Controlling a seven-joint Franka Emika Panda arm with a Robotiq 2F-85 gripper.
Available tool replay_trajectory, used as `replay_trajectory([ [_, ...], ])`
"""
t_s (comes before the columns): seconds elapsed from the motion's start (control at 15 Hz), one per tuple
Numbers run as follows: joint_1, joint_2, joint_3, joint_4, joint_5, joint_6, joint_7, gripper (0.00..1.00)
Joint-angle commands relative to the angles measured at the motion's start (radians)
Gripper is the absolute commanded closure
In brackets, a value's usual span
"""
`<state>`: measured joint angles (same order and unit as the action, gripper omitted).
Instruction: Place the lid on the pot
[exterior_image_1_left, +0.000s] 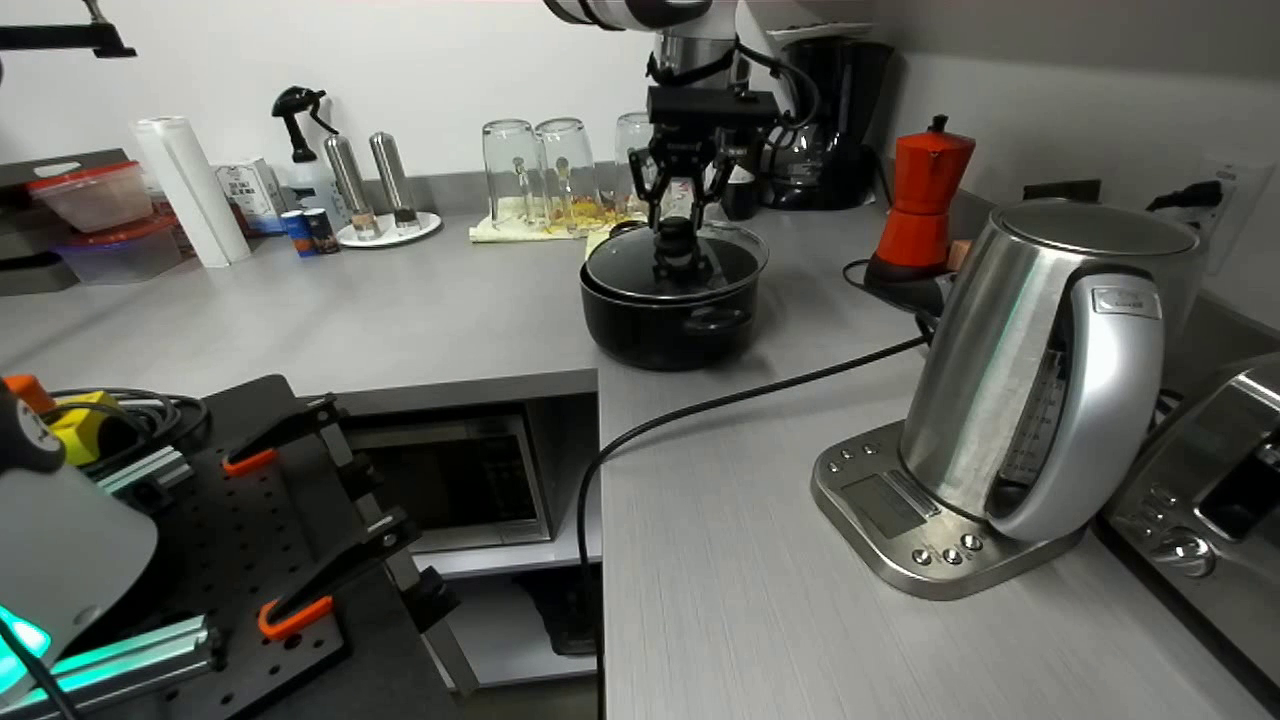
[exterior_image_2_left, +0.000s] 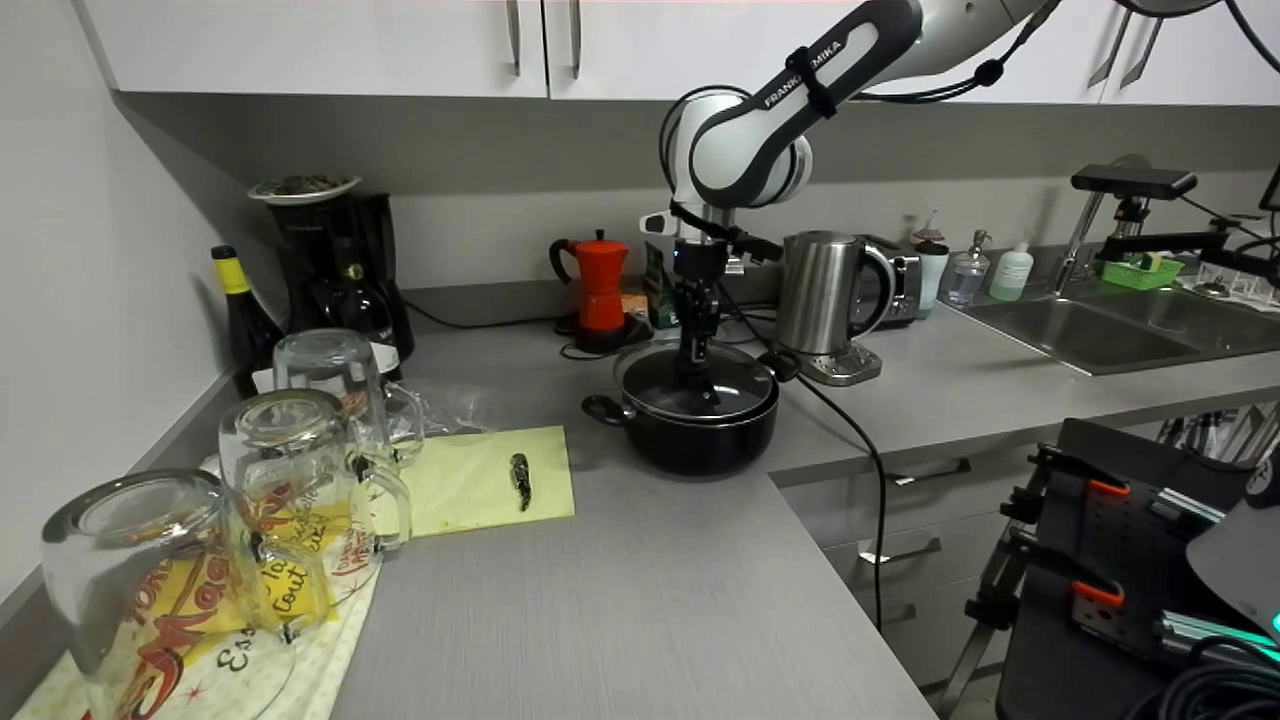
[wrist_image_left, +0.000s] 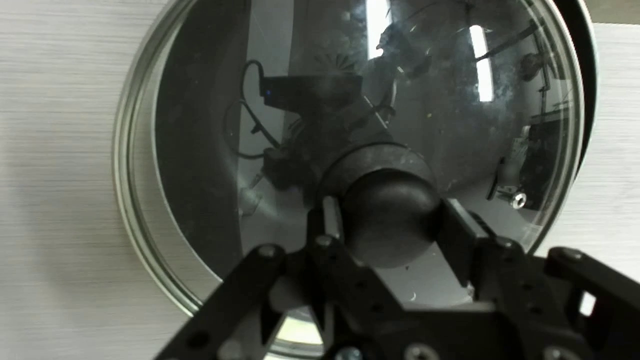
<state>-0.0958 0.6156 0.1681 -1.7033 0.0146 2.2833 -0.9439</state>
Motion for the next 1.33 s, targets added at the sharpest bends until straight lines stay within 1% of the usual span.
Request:
replay_trajectory([
  [0.0, -0.025, -0.039, 0.019, -0.048, 0.043, 0.031, -0.041, 0.75],
  [0.87, -0.063, -0.09, 0.033, -0.153, 0.114, 0.117, -0.085, 0.75],
  [1.27, -0.057, -0.112, 0.025, -0.174, 0.117, 0.137, -0.072, 0.75],
])
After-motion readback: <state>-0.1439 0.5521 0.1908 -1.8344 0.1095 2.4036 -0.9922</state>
